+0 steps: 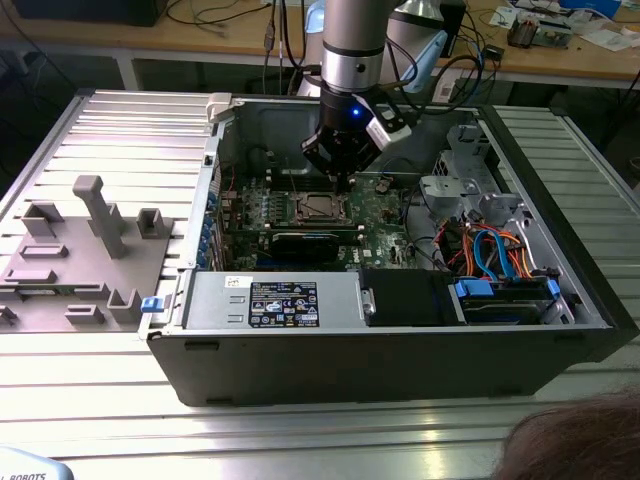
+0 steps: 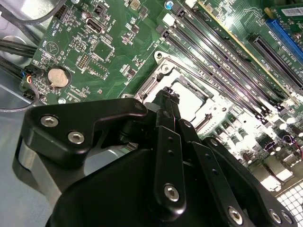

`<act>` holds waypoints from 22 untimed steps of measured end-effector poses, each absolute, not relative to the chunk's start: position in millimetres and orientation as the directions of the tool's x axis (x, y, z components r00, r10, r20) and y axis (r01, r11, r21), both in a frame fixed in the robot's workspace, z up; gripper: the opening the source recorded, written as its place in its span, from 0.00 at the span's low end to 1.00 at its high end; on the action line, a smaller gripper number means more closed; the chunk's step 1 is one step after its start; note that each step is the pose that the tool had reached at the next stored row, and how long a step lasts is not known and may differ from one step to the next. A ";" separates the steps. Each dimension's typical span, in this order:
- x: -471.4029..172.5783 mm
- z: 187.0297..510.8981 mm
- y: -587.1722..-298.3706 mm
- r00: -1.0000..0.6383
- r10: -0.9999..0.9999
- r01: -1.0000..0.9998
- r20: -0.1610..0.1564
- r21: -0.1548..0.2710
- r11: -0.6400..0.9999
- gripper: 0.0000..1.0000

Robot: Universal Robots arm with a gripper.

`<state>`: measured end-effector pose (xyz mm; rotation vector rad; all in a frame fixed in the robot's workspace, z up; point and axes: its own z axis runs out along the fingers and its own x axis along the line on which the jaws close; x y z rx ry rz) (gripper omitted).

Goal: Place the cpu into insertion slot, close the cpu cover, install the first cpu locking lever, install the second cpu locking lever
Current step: 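Install the first cpu locking lever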

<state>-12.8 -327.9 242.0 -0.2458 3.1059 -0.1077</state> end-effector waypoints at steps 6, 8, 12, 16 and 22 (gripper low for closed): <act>-12.8 242.0 -327.9 -0.986 -0.168 -0.167 -0.019 -0.071 0.983 0.11; -12.8 242.0 -327.9 -0.985 -0.171 -0.169 -0.019 -0.071 0.983 0.11; -12.8 242.0 -327.9 -0.984 -0.177 -0.175 -0.019 -0.071 0.982 0.11; -12.8 242.0 -327.9 -0.983 -0.182 -0.180 -0.019 -0.071 0.981 0.11; -12.8 242.0 -327.9 -0.981 -0.193 -0.191 -0.019 -0.071 0.979 0.11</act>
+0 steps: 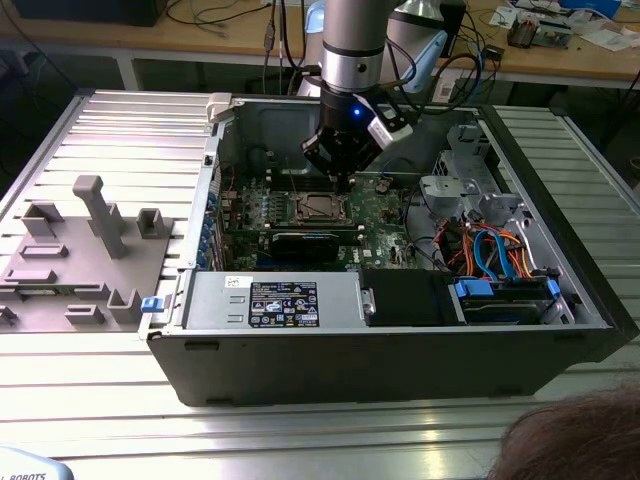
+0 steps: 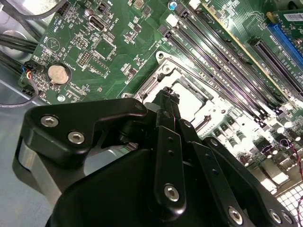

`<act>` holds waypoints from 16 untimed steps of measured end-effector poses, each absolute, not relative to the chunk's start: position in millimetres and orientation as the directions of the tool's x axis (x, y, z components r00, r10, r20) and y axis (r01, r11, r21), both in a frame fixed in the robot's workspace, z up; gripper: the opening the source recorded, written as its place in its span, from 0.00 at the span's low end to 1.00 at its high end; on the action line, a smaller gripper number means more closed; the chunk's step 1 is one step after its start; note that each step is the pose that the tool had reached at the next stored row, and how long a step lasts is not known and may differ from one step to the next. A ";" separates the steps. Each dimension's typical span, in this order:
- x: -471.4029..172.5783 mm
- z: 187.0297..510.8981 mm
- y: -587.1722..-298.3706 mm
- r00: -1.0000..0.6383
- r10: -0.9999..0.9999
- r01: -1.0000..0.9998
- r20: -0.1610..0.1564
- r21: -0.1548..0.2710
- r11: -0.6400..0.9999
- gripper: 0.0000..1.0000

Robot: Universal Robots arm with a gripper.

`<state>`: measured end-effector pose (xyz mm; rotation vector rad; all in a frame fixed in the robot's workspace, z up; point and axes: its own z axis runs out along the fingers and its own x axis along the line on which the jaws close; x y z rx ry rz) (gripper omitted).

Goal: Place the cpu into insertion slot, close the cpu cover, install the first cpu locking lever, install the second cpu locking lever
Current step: 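Install the first cpu locking lever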

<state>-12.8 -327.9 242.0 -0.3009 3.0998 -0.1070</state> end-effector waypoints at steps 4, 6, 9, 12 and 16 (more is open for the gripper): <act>-12.8 242.0 -327.9 -0.980 -0.200 -0.198 -0.019 -0.071 0.978 0.11; -12.8 242.0 -327.9 -0.979 -0.204 -0.202 -0.019 -0.071 0.977 0.11; -12.9 242.0 -327.9 -0.978 -0.209 -0.207 -0.019 -0.071 0.976 0.11; -12.8 242.0 -327.9 -0.976 -0.215 -0.213 -0.019 -0.071 0.974 0.11; -12.8 242.0 -327.9 -0.975 -0.223 -0.221 -0.019 -0.071 0.973 0.11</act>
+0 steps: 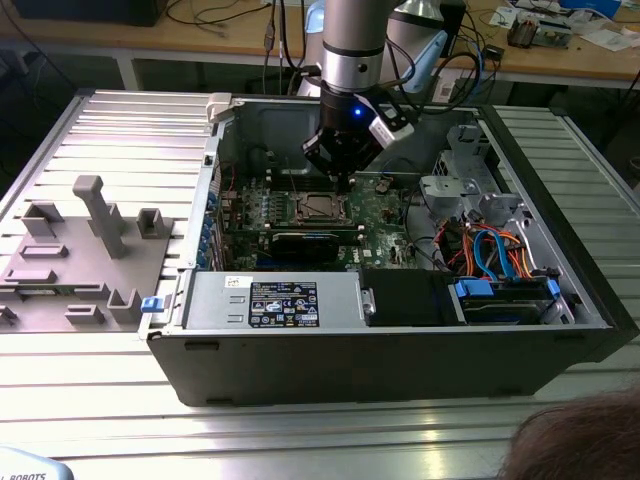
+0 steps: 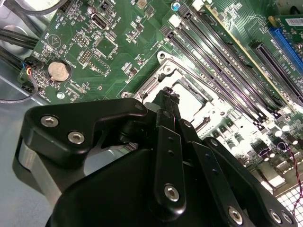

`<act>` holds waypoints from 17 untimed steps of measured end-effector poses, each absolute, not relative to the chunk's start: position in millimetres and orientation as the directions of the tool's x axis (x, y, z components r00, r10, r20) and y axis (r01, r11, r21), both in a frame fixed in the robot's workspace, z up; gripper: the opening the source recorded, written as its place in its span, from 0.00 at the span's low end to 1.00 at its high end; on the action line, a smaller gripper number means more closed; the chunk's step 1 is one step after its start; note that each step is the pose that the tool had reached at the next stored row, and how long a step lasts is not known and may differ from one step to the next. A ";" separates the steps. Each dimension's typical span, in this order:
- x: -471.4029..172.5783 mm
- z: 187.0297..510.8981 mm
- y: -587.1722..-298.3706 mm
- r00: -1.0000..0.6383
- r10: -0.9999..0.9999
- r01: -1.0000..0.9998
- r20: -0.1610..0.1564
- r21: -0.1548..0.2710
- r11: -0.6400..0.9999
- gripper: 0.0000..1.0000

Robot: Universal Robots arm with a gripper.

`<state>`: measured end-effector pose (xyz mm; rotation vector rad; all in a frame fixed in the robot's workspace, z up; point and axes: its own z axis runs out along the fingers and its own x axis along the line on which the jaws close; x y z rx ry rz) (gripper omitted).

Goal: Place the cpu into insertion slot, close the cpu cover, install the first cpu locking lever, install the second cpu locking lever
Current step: 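Install the first cpu locking lever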

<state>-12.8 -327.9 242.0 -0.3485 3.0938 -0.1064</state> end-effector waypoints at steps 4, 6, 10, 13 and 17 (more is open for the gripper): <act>-12.9 242.0 -327.9 -0.973 -0.230 -0.228 -0.019 -0.071 0.971 0.11; -12.8 242.0 -327.9 -0.972 -0.235 -0.234 -0.019 -0.071 0.970 0.11; -12.9 242.0 -327.9 -0.970 -0.242 -0.241 -0.019 -0.071 0.968 0.11; -12.9 242.0 -327.9 -0.969 -0.248 -0.246 -0.019 -0.071 0.967 0.11; -12.8 242.0 -327.9 -0.967 -0.253 -0.251 -0.019 -0.071 0.965 0.11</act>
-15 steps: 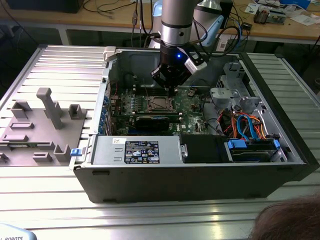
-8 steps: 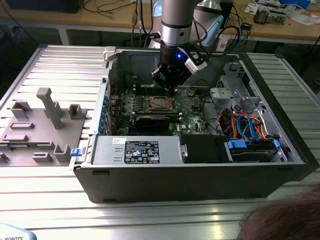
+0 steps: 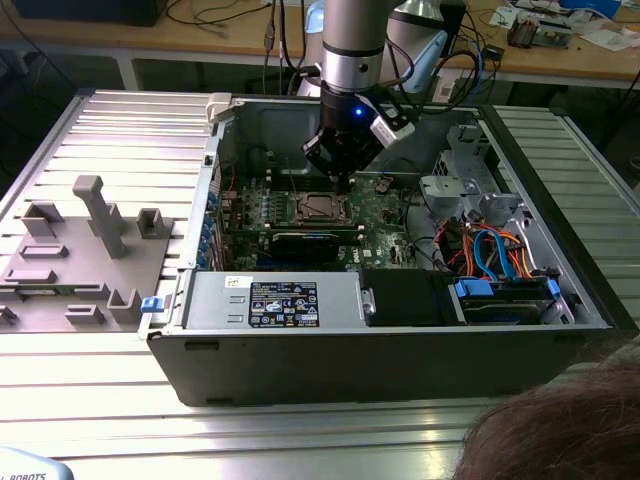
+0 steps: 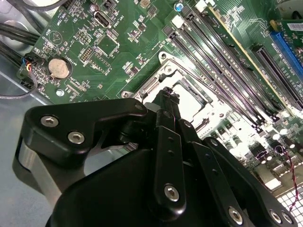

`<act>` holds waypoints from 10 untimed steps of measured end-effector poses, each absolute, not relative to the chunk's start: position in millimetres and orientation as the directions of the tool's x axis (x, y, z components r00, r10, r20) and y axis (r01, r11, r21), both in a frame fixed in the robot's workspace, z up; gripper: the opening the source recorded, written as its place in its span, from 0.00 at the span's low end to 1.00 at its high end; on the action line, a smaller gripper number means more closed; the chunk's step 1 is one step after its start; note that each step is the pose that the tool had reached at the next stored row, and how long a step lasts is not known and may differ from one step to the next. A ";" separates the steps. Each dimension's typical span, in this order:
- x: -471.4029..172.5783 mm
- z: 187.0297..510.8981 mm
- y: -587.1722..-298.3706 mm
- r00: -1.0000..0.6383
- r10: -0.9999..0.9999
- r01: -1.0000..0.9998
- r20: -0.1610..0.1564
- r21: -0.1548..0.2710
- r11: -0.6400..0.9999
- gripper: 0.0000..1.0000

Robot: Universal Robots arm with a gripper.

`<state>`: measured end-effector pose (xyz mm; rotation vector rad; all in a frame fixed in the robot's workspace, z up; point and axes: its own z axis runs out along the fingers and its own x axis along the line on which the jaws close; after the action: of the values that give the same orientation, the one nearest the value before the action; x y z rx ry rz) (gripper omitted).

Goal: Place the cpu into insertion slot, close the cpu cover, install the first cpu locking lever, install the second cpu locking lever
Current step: 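Install the first cpu locking lever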

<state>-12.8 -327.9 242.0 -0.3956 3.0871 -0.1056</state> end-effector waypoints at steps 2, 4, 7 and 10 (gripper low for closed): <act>-12.8 242.0 -327.9 -0.967 -0.255 -0.253 -0.019 -0.071 0.965 0.11; -12.9 242.0 -327.9 -0.966 -0.258 -0.256 -0.019 -0.071 0.964 0.11; -12.8 242.0 -327.9 -0.965 -0.262 -0.260 -0.019 -0.071 0.963 0.11; -12.8 242.0 -327.9 -0.964 -0.266 -0.264 -0.019 -0.071 0.962 0.11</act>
<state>-12.8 -327.9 242.0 -0.4171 3.0838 -0.1054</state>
